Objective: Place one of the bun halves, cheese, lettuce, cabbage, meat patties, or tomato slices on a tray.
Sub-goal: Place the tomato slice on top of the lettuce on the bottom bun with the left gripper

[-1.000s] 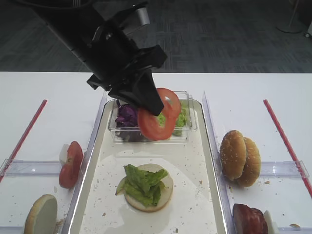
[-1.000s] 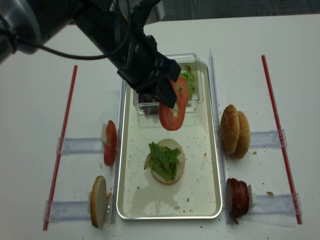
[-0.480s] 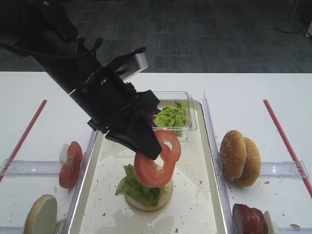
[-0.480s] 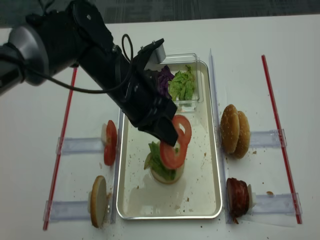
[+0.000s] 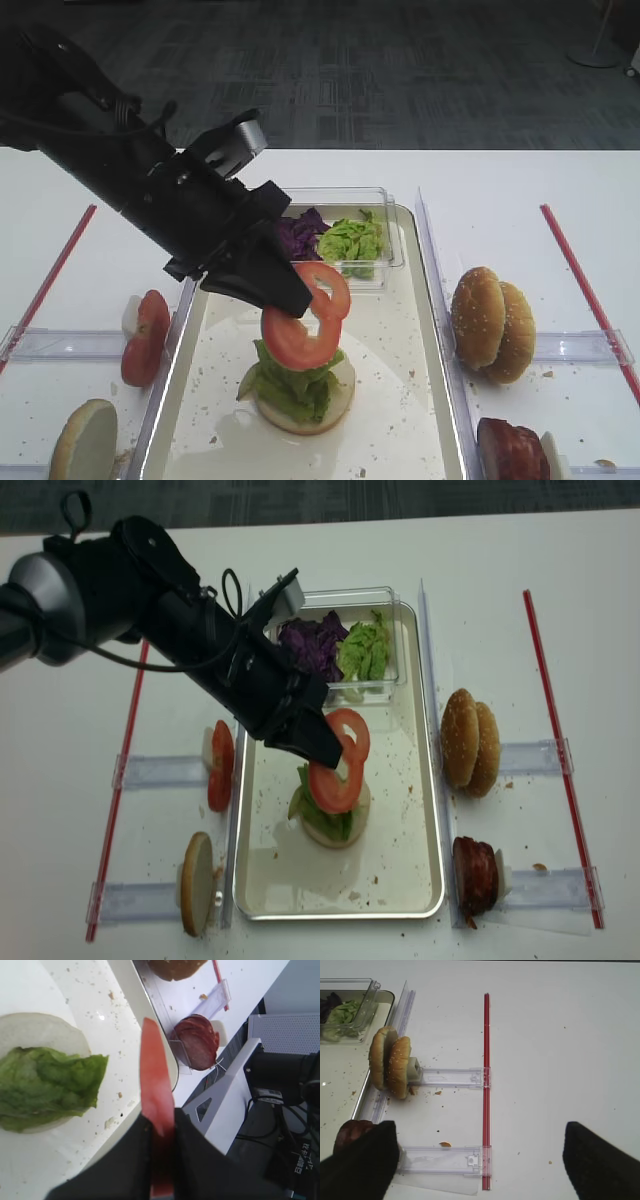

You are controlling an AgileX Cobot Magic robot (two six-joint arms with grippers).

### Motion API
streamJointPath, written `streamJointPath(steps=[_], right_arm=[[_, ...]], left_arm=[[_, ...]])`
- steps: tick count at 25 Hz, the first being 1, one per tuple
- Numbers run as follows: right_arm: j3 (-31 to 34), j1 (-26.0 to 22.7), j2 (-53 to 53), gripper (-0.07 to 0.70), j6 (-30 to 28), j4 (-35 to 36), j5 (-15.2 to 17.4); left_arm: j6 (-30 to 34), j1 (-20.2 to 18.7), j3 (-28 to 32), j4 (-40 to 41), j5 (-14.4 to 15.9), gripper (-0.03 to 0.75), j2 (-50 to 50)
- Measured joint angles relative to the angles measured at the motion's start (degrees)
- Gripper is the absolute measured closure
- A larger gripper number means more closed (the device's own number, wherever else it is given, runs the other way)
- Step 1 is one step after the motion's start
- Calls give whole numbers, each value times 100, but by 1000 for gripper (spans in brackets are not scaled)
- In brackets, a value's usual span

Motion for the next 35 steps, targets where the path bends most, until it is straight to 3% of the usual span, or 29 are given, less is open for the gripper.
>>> streamJointPath(steps=[35], right_arm=[[0, 0, 0, -46, 0, 0, 0]], left_arm=[[228, 84, 3, -208, -126, 671, 1347]])
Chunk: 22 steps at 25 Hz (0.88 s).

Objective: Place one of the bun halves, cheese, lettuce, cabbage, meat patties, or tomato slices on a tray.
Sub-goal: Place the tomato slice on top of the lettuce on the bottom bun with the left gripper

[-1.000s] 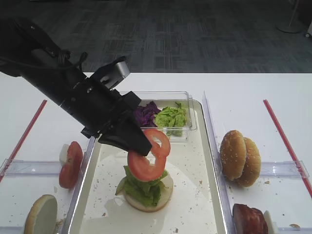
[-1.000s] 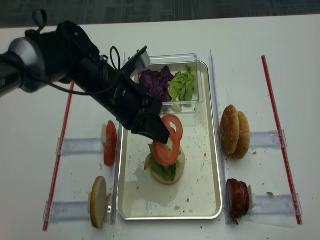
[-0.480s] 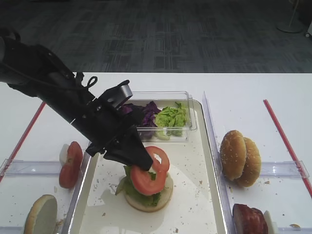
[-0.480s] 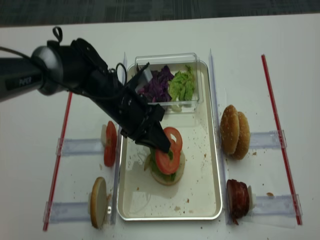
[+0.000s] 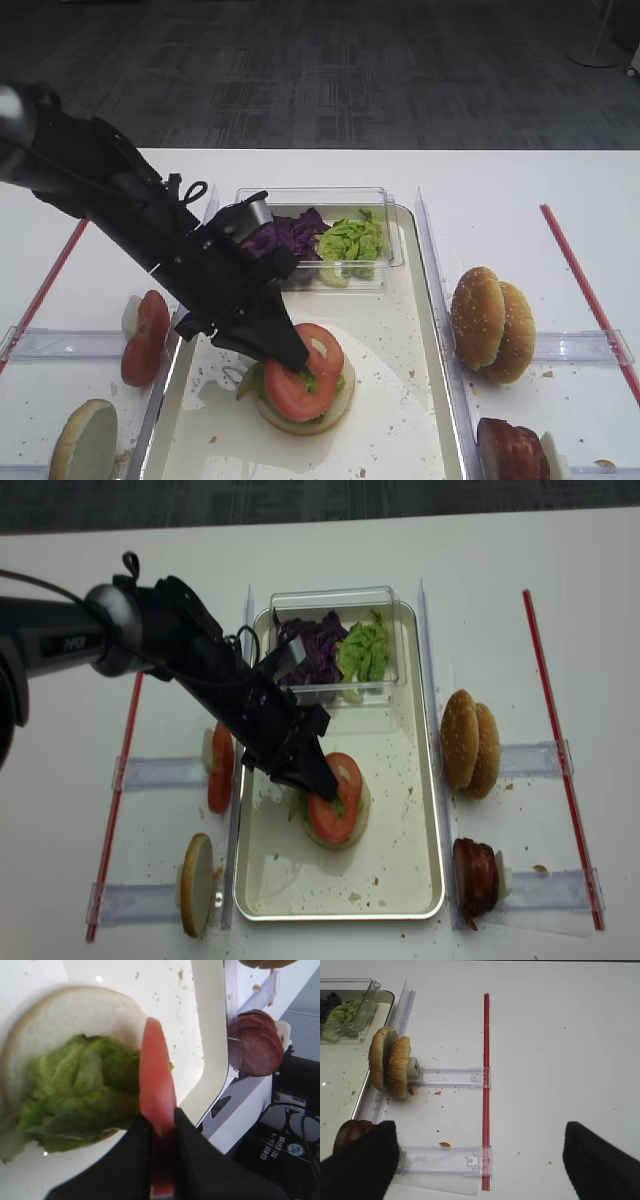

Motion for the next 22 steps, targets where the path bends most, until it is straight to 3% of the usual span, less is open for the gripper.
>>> streamJointPath(steps=[22], right_arm=[[0, 0, 0, -46, -21, 0, 0]], left_arm=[[-31, 13, 0, 161, -11, 671, 120]])
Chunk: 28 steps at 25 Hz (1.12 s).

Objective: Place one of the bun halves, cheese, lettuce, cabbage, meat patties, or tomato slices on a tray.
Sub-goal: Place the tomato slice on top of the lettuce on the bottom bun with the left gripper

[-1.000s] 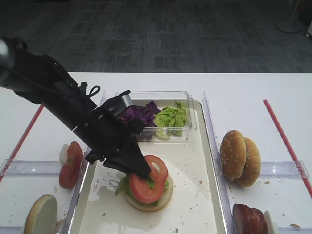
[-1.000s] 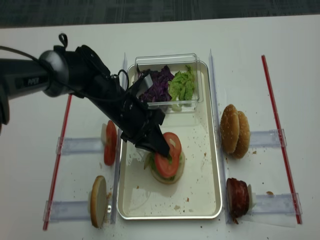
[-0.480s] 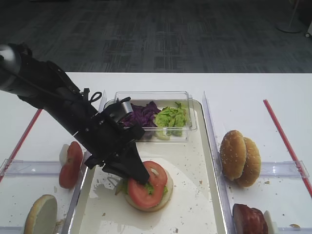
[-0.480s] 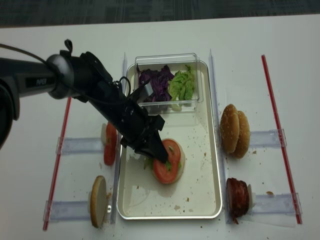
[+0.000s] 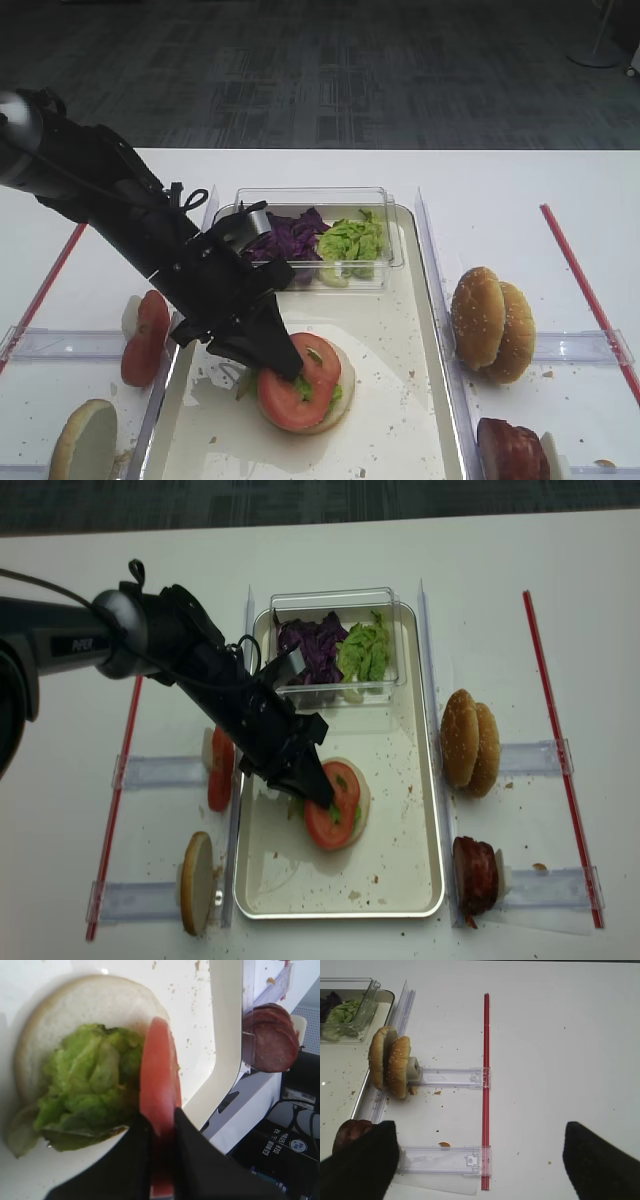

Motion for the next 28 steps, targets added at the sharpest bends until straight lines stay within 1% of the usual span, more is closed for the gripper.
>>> streamJointPath(steps=[4, 12, 15, 25, 28], right_arm=[[0, 0, 0, -46, 0, 0, 0], [0, 0, 0, -46, 0, 0, 0], [0, 0, 0, -46, 0, 0, 0], [0, 0, 0, -46, 0, 0, 0], [0, 0, 0, -46, 0, 0, 0]], left_arm=[[0, 0, 0, 0, 0, 652, 0], [0, 0, 0, 0, 0, 529, 0], [0, 0, 0, 0, 0, 495, 0], [11, 4, 0, -60, 0, 413, 0], [11, 4, 0, -72, 0, 404, 0]])
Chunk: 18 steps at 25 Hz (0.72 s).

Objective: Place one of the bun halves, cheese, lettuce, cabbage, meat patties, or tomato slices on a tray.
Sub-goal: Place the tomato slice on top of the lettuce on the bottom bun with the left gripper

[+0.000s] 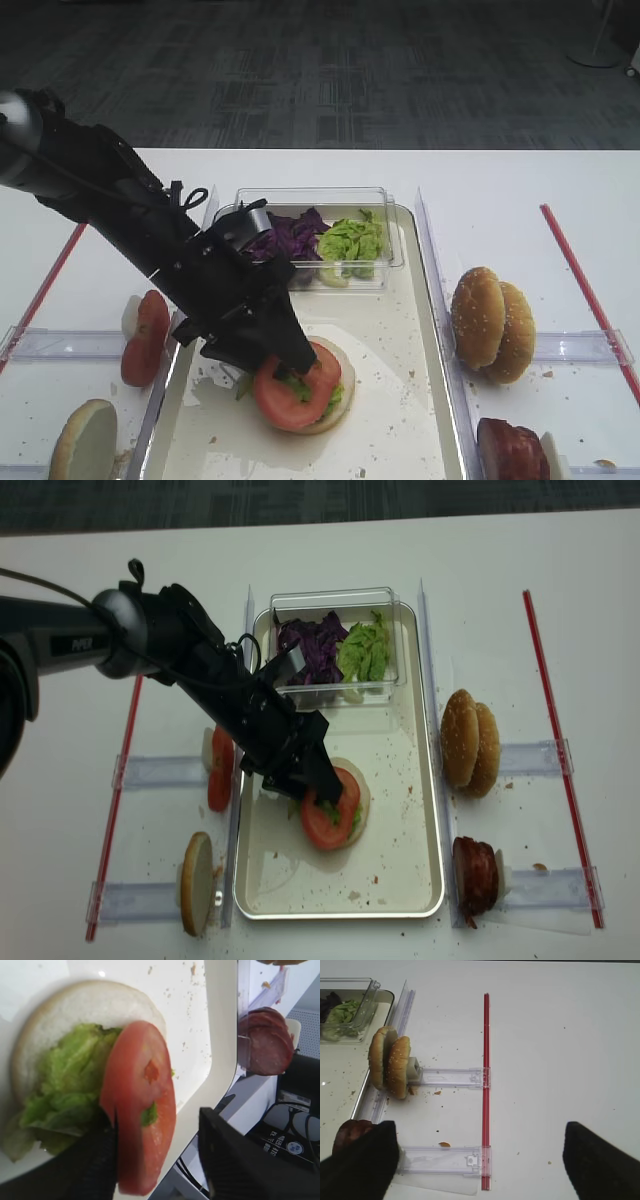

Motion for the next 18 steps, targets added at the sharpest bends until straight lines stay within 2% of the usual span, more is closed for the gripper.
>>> streamJointPath(steps=[10, 18], right_arm=[[0, 0, 0, -46, 0, 0, 0], [0, 0, 0, -46, 0, 0, 0]], left_arm=[[0, 0, -22, -33, 0, 400, 0], [-293, 0, -414, 346, 0, 400, 0]])
